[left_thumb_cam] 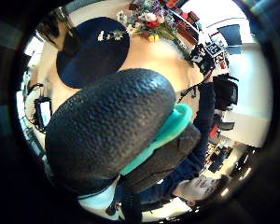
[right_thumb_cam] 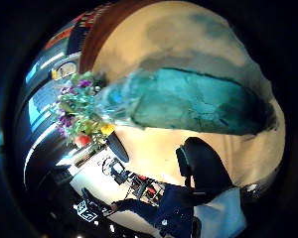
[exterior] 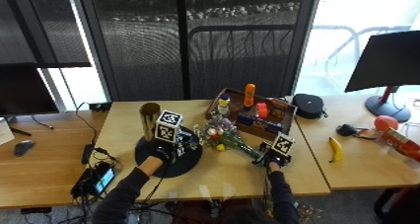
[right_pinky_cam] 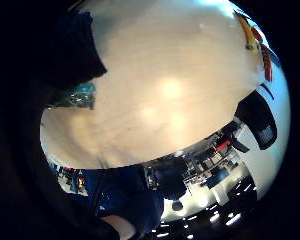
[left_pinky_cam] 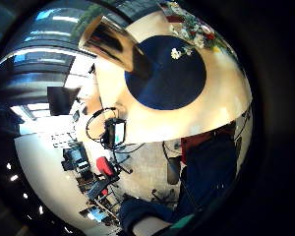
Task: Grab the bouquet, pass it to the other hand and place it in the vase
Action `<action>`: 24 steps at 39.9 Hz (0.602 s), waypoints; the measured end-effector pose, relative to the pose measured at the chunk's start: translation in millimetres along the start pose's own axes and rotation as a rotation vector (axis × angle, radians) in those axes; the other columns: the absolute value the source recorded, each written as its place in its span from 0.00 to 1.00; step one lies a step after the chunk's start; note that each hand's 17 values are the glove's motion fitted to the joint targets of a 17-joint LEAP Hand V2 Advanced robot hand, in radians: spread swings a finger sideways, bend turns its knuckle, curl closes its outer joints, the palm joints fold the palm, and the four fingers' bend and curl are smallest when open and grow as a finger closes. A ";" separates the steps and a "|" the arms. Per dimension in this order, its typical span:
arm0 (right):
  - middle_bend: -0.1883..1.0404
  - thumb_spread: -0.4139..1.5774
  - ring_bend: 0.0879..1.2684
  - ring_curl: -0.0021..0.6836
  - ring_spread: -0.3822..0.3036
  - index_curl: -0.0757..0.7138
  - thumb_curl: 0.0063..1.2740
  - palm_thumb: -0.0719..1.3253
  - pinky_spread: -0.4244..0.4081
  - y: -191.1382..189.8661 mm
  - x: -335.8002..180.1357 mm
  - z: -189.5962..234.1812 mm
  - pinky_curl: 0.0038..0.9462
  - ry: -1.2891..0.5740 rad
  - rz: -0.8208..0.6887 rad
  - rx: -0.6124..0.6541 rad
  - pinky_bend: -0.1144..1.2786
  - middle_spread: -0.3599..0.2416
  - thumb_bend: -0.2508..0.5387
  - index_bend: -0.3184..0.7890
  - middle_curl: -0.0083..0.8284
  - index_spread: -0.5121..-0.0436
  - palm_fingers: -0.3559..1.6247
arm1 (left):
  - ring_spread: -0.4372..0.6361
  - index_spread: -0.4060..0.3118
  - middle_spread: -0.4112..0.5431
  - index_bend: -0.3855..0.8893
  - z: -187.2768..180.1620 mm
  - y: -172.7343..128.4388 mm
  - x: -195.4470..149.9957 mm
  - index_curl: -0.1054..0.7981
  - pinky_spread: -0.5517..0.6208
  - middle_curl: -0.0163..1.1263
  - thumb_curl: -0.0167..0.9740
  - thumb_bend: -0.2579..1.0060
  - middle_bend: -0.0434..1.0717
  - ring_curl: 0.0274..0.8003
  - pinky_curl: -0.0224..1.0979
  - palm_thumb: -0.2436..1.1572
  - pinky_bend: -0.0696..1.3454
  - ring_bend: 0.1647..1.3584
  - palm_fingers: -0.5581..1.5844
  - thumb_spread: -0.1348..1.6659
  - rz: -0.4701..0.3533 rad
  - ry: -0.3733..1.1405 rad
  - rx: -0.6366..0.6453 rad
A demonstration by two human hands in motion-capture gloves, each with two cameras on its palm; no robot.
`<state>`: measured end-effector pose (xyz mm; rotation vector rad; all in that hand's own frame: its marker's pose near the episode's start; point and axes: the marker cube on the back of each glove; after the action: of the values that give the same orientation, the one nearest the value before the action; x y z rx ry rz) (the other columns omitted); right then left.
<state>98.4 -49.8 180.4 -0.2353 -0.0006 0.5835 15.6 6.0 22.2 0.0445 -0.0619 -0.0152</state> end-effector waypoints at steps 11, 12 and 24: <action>0.38 0.69 0.38 0.57 0.24 0.39 0.30 0.60 0.47 2.7 -6.5 15.6 0.35 0.074 -0.032 0.079 0.38 0.38 0.29 0.39 0.55 0.63 0.46 | 0.72 0.49 0.62 0.44 0.3 2.4 -2.0 0.51 0.83 0.29 0.18 0.16 0.20 0.29 0.30 0.13 0.21 0.28 0.33 0.66 -0.019 -0.033 0.004; 0.38 0.69 0.39 0.58 0.23 0.39 0.31 0.61 0.44 4.1 -6.6 16.1 0.35 0.071 -0.028 0.068 0.39 0.37 0.30 0.39 0.55 0.62 0.48 | 0.72 0.49 0.62 0.44 -0.3 2.6 -1.6 0.51 0.83 0.29 0.18 0.16 0.20 0.29 0.30 0.13 0.20 0.27 0.33 0.66 -0.020 -0.032 0.008; 0.44 0.70 0.43 0.63 0.20 0.47 0.31 0.70 0.17 -2.7 -13.5 13.9 0.36 0.085 0.059 0.167 0.38 0.24 0.32 0.54 0.62 0.52 0.75 | 0.74 0.49 0.63 0.45 0.7 4.4 6.1 0.53 0.84 0.28 0.18 0.16 0.19 0.28 0.30 0.13 0.19 0.25 0.33 0.66 -0.002 -0.064 0.019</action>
<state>87.7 -56.3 195.4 -0.0977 0.1372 0.6280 21.6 10.2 23.5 0.0634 -0.1258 -0.0179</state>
